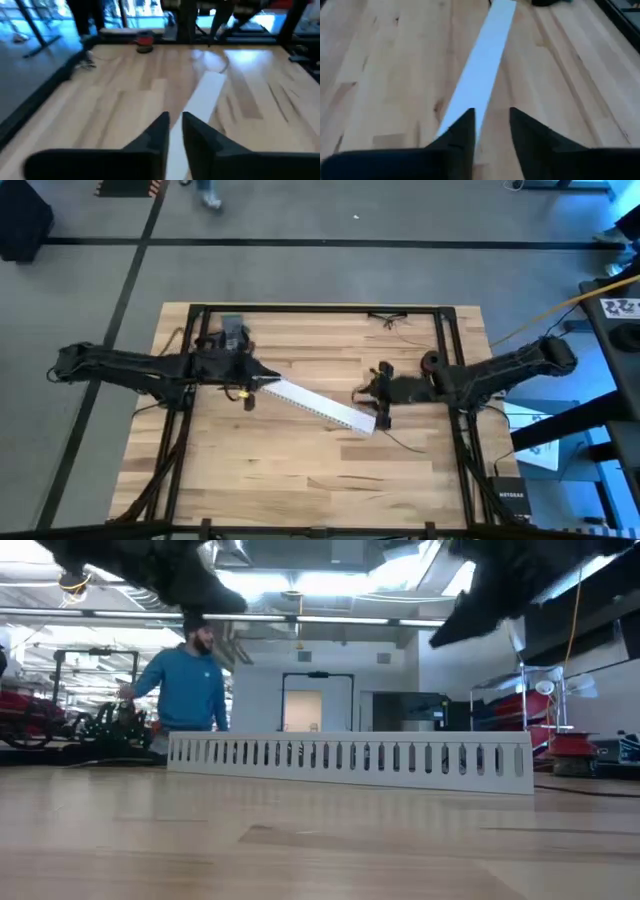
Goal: Ziptie cables
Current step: Return to Home Position
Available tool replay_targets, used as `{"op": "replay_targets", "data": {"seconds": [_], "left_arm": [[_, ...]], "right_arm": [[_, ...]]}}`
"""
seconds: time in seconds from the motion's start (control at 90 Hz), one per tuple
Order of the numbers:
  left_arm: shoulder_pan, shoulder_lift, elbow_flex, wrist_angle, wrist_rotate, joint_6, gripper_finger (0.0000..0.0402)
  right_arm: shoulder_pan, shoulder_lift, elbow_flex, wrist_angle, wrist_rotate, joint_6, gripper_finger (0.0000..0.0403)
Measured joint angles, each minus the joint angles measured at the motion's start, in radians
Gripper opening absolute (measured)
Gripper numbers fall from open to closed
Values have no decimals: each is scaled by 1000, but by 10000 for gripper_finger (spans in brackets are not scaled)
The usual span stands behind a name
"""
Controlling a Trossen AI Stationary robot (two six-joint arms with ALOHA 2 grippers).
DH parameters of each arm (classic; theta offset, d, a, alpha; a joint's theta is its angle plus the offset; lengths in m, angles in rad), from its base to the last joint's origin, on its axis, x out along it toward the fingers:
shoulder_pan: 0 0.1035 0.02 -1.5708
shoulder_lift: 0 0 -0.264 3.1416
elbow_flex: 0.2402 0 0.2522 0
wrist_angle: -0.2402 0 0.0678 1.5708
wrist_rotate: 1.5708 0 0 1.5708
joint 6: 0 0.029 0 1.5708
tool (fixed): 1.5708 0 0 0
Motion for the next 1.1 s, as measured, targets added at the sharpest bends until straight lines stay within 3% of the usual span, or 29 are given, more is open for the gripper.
{"op": "replay_targets", "data": {"seconds": [0.2, 0.456, 0.711, 0.967, 1.1], "left_arm": [[66, -263, -144, -1, 7, -5, 9], [97, -506, -255, -12, -5, -28, 2], [88, -562, -268, -54, -6, -87, 5], [88, -567, -272, -116, 14, -39, 3], [88, -600, -316, -94, 67, -61, 7]], "right_arm": [[-119, -163, -125, 119, -92, -19, 7], [-146, -403, -255, 139, -89, 7, 25], [-146, -515, -285, 136, -77, 12, 24], [-146, -540, -286, 112, -156, 25, 24], [-146, -596, -360, 197, -163, 25, 24]]}}
